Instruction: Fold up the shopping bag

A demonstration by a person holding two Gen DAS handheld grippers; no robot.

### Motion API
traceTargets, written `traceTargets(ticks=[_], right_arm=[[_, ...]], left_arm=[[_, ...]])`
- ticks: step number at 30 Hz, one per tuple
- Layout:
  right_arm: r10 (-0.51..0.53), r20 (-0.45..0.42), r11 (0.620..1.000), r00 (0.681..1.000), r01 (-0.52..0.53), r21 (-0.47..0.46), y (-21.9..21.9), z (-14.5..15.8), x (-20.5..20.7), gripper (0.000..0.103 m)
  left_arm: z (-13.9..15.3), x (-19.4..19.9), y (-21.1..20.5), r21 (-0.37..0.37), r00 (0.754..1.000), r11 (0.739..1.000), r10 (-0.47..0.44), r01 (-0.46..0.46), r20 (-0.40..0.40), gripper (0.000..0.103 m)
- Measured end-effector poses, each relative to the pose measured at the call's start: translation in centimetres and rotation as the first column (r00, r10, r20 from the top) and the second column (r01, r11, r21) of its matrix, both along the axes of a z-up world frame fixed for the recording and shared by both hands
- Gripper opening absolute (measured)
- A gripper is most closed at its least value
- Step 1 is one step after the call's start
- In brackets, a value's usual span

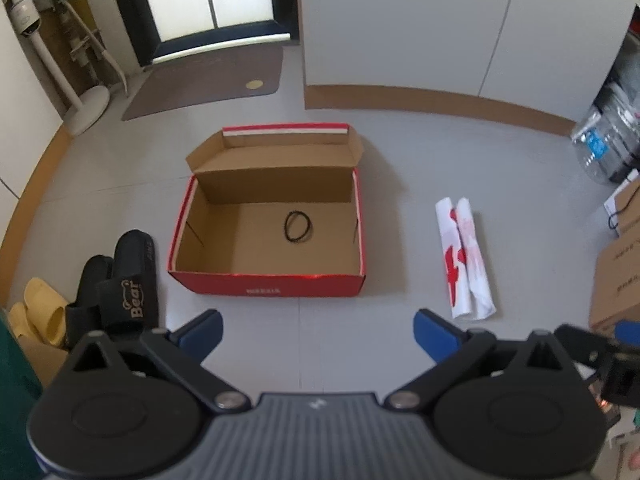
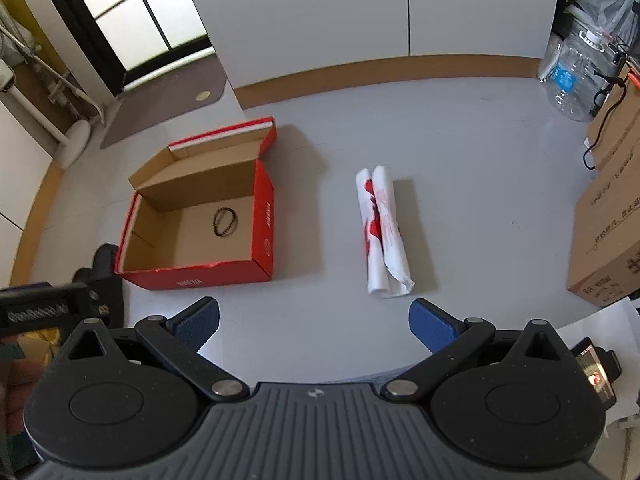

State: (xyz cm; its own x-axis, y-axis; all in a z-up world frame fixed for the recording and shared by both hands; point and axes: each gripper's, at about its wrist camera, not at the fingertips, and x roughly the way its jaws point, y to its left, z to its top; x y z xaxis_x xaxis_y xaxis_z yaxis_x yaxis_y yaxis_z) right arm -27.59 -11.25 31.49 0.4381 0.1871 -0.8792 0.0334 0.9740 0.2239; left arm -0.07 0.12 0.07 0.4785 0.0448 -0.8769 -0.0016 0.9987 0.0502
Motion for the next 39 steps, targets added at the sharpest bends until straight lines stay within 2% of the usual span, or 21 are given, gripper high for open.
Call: traceTargets(ticks=[4,7,11,14,20,29,33,39], right_arm=[[0.0,0.01,1.0,1.0,0.0,-0.001,0.1,-0.1,-0.1,0.103],[0.0,0.017,1.0,1.0,0.0,-0.002,0.1,-0.1,-0.2,0.103],[0.013,-0.002,0.999,1.0,-0.013,-0.037,-0.1,-0.3,-0.2,0.103],[0.007,-0.027,0.999,1.0,-0.008,-0.039,0.2,-0.5,0.0,0.103],[0.002,-0.009,0.998,1.0,-0.003,-0.067,0.6,-0.2,0.2,0.103],[-0.002,-0.001,0.996,1.0,0.001,-0.085,0.5,0.0,0.4,0.103],[-0.015,0.006,0.997,1.0,0.015,-0.08,0.7,0.2,0.3,0.103],[-0.013,0.025,0.996,1.0,0.015,-0.088,0.8,0.3,0.1,0.103]], left_arm=[[-0.2,-0.5,-1.0,0.031,1.0,0.999,0.022,-0.022,0.0,0.103],[-0.4,0.4,-0.5,-0.013,0.999,1.0,0.025,-0.026,-0.038,0.103],[-0.9,0.7,-0.5,-0.04,0.998,0.999,0.027,-0.029,-0.052,0.103],[-1.0,1.0,-0.2,-0.033,0.998,0.999,0.038,-0.04,-0.055,0.103],[-1.5,1.0,0.2,-0.027,0.997,0.999,0.037,-0.039,-0.073,0.103],[-1.4,0.7,-0.3,-0.002,0.998,1.0,0.027,-0.027,-0.05,0.103],[-1.4,0.6,-1.3,0.066,0.999,0.998,0.009,-0.006,-0.033,0.103],[-1.6,0.9,-2.0,0.086,0.999,0.996,0.019,-0.016,-0.032,0.103]])
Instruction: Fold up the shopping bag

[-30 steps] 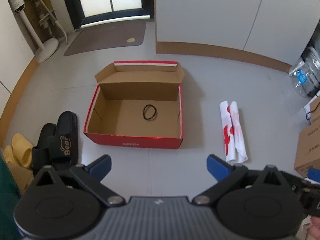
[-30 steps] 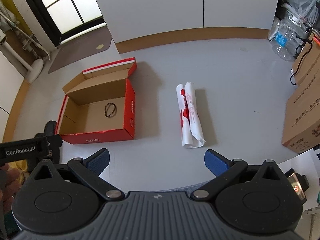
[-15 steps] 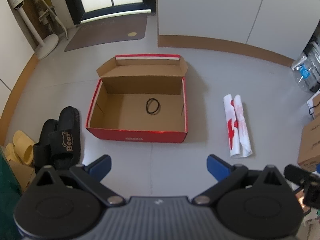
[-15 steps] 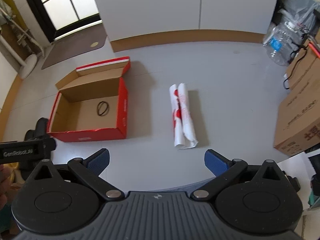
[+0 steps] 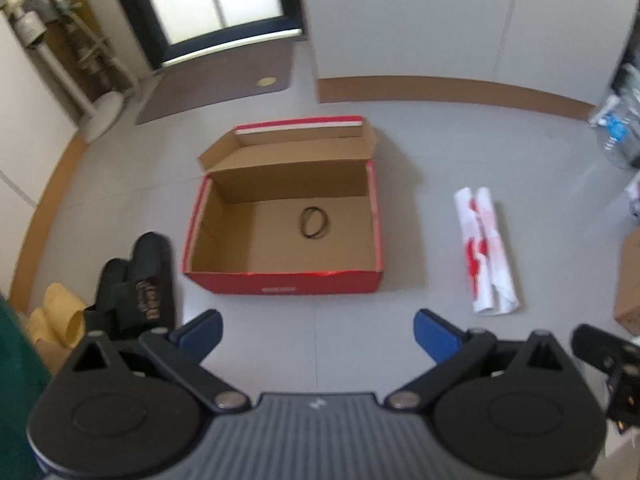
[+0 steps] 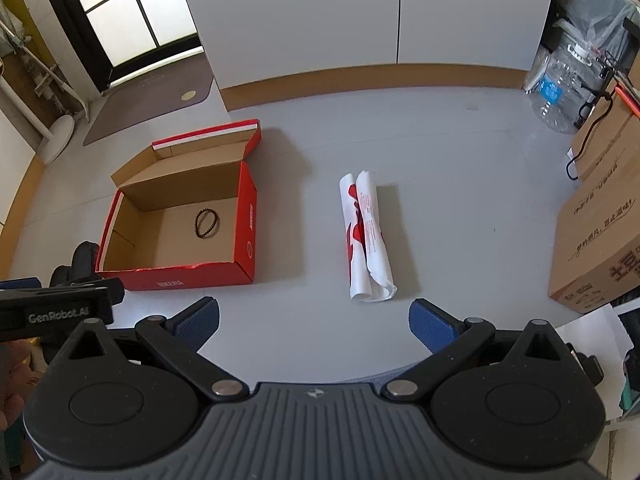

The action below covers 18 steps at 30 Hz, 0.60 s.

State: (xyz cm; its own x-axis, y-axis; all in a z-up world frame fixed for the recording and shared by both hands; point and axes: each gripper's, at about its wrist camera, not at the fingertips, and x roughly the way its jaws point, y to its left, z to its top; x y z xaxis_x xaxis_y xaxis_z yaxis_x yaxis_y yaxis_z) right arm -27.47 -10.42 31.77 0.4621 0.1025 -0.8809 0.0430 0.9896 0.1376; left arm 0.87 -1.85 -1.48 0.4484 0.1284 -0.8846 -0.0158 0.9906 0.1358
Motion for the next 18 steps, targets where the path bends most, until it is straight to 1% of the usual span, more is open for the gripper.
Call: traceTargets(ticks=[4,9,13,16,18], right_arm=[[-0.016,-0.002,1.0,1.0,0.016,0.014,-0.3,-0.1,0.1,0.103],[-0.026,-0.013,0.999,1.0,0.026,0.035,-0.6,-0.3,0.2,0.103],[-0.03,-0.012,0.998,0.999,0.03,0.058,-0.8,-0.4,0.2,0.103],[-0.04,-0.015,0.996,0.999,0.041,0.075,-0.9,-0.6,0.3,0.103],[-0.052,-0.024,0.995,0.998,0.053,0.085,-1.0,-0.8,0.3,0.103]], left_arm=[[0.0,0.0,-0.1,-0.028,1.0,1.0,0.009,-0.009,0.002,0.103],[0.0,0.0,-0.9,0.0,1.0,1.0,0.001,-0.001,0.013,0.103],[-0.3,0.1,-1.4,-0.02,1.0,1.0,-0.014,0.013,-0.012,0.103],[0.0,-0.2,-2.2,-0.003,0.999,0.999,-0.034,0.034,0.008,0.103],[0.0,-0.2,-2.6,0.009,0.999,0.999,-0.039,0.039,0.008,0.103]])
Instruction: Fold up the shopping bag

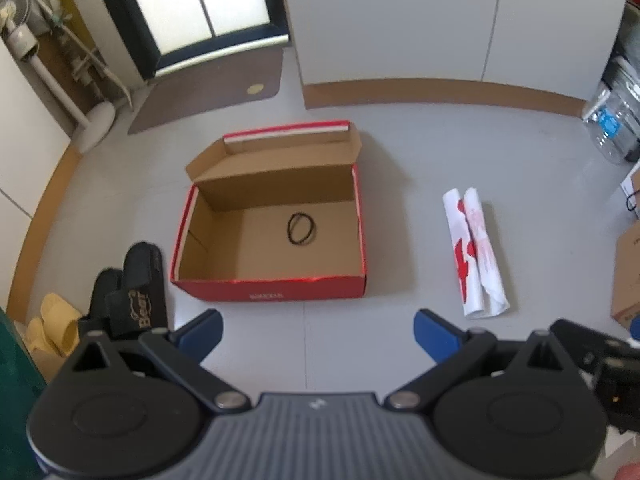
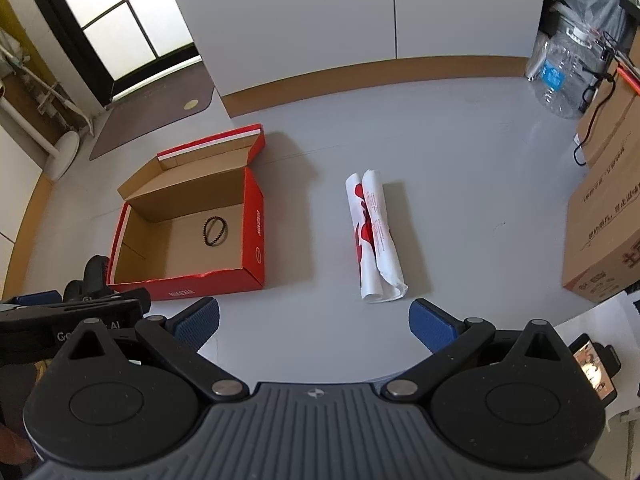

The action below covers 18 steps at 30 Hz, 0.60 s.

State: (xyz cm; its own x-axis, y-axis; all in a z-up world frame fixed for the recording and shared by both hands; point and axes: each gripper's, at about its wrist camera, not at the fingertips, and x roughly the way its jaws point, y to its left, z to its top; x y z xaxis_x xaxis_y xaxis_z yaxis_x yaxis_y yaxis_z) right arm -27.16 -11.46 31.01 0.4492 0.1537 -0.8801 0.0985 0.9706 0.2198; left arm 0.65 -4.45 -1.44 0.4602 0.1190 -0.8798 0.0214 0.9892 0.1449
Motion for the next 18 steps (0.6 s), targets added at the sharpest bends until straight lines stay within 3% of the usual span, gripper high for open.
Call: traceTargets(ticks=[5,10,13,18], right_arm=[[0.018,-0.007,0.999,1.0,-0.019,-0.042,0.4,-0.1,0.2,0.103],[-0.038,-0.049,0.996,0.998,0.034,-0.081,0.3,-0.4,0.5,0.103],[-0.087,-0.076,0.994,0.993,0.081,-0.076,0.0,-0.6,0.5,0.103],[-0.143,-0.025,0.99,0.989,0.142,-0.022,-0.9,-0.1,0.2,0.103]], left_arm=[[-0.3,0.1,-1.1,0.03,0.999,0.999,-0.04,0.04,-0.015,0.101],[-0.5,0.3,-1.5,0.042,0.996,0.996,-0.08,0.081,-0.035,0.099],[-0.6,0.6,-1.5,0.032,0.996,0.997,-0.073,0.074,-0.048,0.099],[-0.4,0.9,-1.4,0.017,0.996,0.998,-0.052,0.053,-0.068,0.098]])
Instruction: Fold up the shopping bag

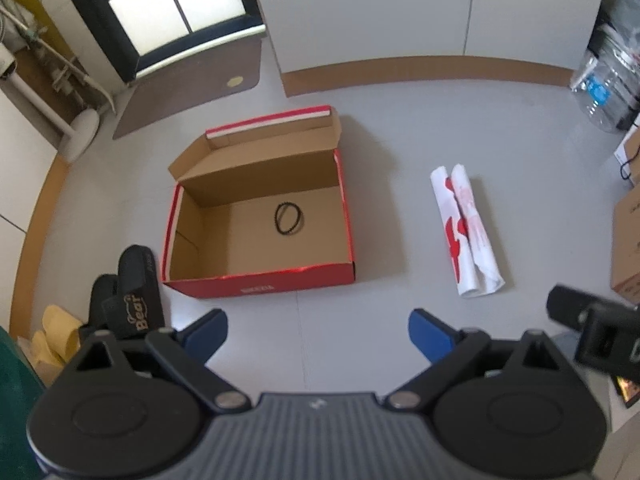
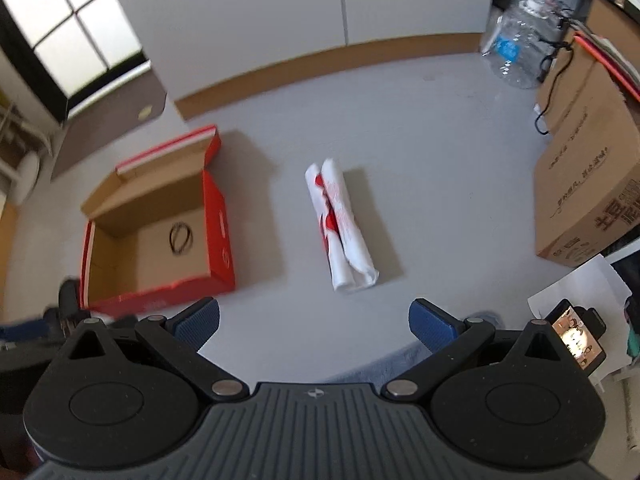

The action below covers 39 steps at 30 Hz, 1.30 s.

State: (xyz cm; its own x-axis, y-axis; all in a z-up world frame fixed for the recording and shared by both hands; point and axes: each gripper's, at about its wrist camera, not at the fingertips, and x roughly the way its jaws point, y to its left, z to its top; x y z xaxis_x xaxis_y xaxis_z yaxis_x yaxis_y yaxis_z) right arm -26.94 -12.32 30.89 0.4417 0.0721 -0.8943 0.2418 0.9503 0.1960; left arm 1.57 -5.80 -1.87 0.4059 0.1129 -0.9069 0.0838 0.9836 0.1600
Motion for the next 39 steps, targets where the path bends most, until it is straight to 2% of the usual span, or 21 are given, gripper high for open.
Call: traceTargets(ticks=[2,6,11,14,19,21,23,27,32,39], right_arm=[[-0.008,0.007,1.0,1.0,0.008,0.026,-0.1,-0.1,0.0,0.103],[-0.035,0.012,0.999,0.999,0.035,0.004,0.0,-0.1,0.2,0.103],[-0.124,0.035,0.99,0.992,0.122,0.069,-1.2,-0.3,0.2,0.103],[-0.114,0.037,0.992,0.993,0.111,0.066,-1.0,-0.3,0.4,0.103],[-0.086,0.062,0.991,0.994,0.079,0.111,-0.7,0.0,0.6,0.103],[-0.04,0.094,0.991,0.995,0.028,0.13,-0.5,0.1,0.6,0.103],[0.007,0.11,0.992,0.994,-0.021,0.124,-0.1,0.2,0.7,0.103],[-0.003,0.102,0.997,0.995,-0.004,0.071,0.2,-0.1,1.3,0.103],[0.008,0.077,0.997,0.997,-0.014,0.076,-0.1,-0.8,2.2,0.102],[0.079,0.057,0.997,0.995,-0.079,-0.015,0.5,-2.0,3.5,0.102]], left_arm=[[0.1,0.0,0.0,0.005,1.0,1.0,0.003,-0.003,0.008,0.098],[0.3,0.0,0.4,-0.022,1.0,1.0,0.021,-0.021,0.019,0.098],[0.0,0.2,0.2,-0.017,1.0,0.999,0.029,-0.029,0.008,0.097],[0.2,0.3,0.6,-0.037,0.998,0.998,0.053,-0.052,0.023,0.097],[0.3,0.7,1.3,-0.077,0.995,0.993,0.095,-0.092,0.029,0.096],[0.2,0.7,1.4,-0.085,0.995,0.992,0.092,-0.089,0.034,0.096],[0.2,0.6,1.4,-0.086,0.996,0.993,0.082,-0.078,0.047,0.096],[-0.1,0.8,1.3,-0.086,0.996,0.994,0.068,-0.062,0.059,0.096],[-0.6,1.5,1.2,-0.094,0.995,0.993,0.077,-0.072,0.059,0.096],[-2.1,3.1,1.2,-0.085,0.996,0.994,0.078,-0.074,0.042,0.096]])
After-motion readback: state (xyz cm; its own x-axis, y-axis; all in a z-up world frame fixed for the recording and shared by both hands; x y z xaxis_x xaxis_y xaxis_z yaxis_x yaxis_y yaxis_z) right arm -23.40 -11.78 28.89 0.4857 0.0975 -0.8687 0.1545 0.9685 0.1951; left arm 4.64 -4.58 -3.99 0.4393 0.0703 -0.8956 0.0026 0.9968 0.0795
